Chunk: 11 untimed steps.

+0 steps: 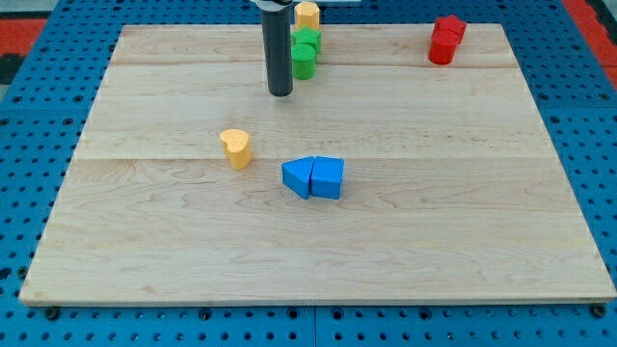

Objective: Move the blue cube slightly up

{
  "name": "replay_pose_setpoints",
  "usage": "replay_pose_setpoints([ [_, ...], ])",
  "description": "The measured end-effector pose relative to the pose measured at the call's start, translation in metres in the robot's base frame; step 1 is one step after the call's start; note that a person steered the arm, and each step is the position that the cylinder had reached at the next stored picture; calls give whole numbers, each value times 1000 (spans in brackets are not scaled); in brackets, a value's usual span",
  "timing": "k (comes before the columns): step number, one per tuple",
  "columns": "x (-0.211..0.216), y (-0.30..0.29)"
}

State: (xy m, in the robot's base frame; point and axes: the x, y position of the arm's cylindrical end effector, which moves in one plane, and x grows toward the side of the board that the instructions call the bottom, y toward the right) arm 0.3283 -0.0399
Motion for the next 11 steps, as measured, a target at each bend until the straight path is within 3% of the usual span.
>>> replay_pose_setpoints([
  [4, 0, 14],
  [6, 90, 125],
  [7, 168, 139],
  [8, 183, 80],
  [9, 132, 29],
  [10, 126, 51],
  [11, 191, 64],
])
